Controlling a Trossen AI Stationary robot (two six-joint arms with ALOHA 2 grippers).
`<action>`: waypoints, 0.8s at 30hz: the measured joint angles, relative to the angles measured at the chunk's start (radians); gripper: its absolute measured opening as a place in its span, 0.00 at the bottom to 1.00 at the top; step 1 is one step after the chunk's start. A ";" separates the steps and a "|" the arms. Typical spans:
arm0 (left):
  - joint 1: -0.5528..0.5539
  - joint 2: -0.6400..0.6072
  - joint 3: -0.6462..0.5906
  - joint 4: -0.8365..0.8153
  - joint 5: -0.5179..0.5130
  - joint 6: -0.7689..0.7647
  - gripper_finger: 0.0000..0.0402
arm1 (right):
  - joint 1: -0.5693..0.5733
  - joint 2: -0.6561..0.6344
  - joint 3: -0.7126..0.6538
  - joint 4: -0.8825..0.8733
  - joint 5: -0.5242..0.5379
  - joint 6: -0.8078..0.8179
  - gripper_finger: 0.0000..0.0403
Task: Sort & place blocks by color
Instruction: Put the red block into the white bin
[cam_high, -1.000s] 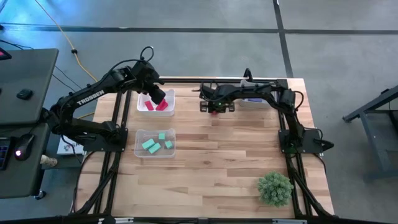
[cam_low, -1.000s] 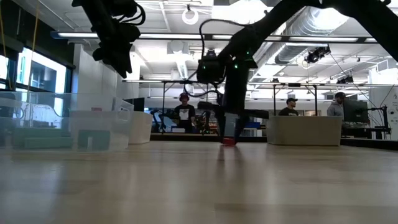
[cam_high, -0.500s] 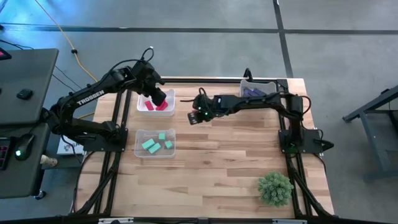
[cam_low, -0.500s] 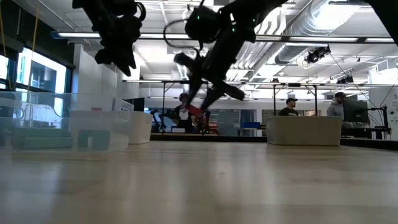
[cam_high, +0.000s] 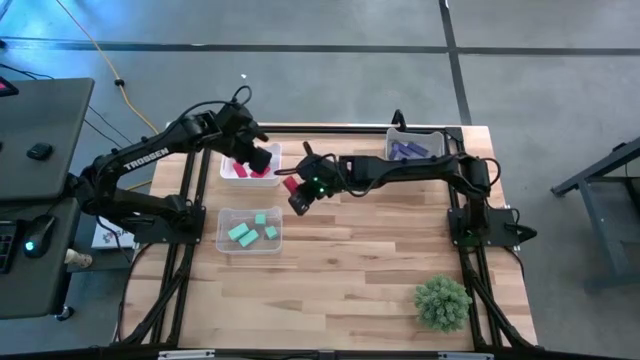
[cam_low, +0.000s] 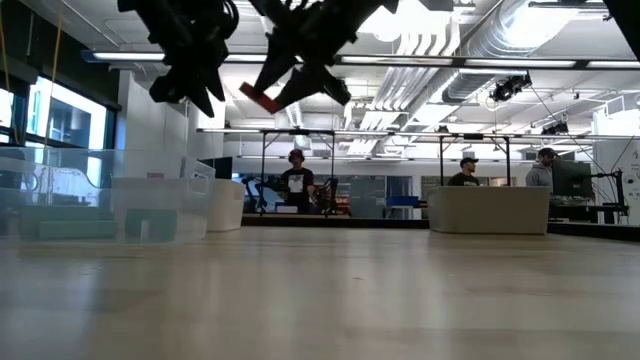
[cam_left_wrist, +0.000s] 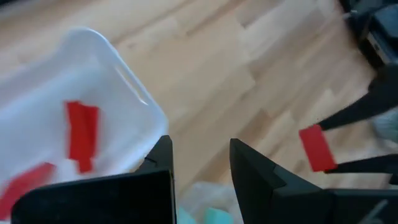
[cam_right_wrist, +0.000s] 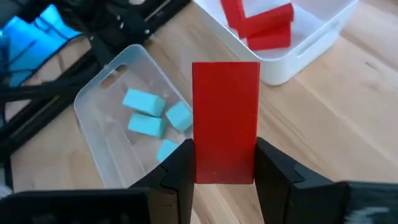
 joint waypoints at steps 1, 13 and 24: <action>-0.004 0.000 0.000 0.000 0.022 -0.016 0.18 | 0.005 0.000 0.012 -0.014 0.002 -0.017 0.26; -0.085 0.000 0.000 0.008 0.200 -0.183 0.18 | 0.056 0.000 0.057 -0.099 0.028 -0.270 0.26; -0.196 0.000 0.000 0.013 0.314 -0.308 0.18 | 0.077 0.000 0.057 -0.099 0.038 -0.473 0.26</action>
